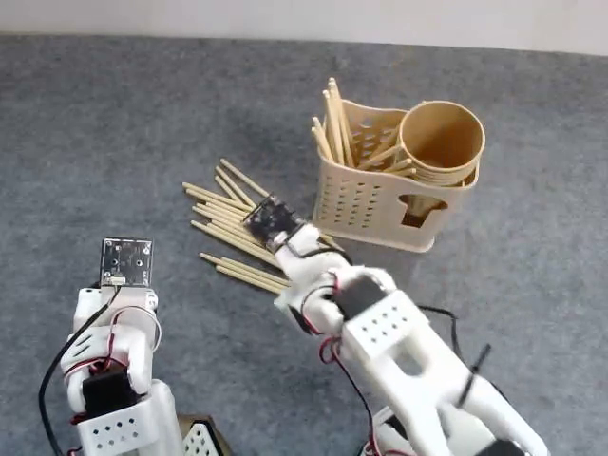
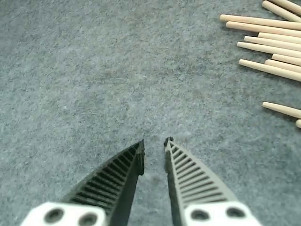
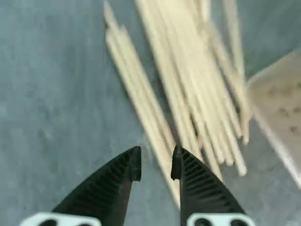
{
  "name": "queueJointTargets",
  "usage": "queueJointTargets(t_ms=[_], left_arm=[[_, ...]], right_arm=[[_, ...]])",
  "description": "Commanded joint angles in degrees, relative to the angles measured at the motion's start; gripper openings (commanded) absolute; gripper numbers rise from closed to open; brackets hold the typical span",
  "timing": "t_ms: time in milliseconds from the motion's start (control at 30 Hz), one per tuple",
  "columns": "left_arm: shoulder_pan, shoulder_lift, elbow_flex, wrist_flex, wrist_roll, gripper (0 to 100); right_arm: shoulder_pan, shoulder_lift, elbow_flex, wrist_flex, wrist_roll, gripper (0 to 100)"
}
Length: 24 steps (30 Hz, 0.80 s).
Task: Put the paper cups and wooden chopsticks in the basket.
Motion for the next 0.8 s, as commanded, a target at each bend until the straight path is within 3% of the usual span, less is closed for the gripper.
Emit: queueJointTargets(t_ms=[0, 300, 533, 767], left_arm=[[0.3, -0.6, -0.7, -1.1, -0.4, 9], [0.3, -0.6, -0.7, -1.1, -0.4, 9], [0.3, -0.6, -0.7, -1.1, -0.4, 9], [0.4, -0.6, -0.7, -1.1, -0.4, 9]], right_arm=[[3.0, 2.2, -8.6, 8.0, 1.9, 11.5], [12.2, 3.1, -11.3, 12.9, 10.3, 11.5], [12.5, 3.1, -4.4, 12.9, 17.2, 11.5], [12.6, 3.1, -3.5, 12.8, 17.9, 11.5]])
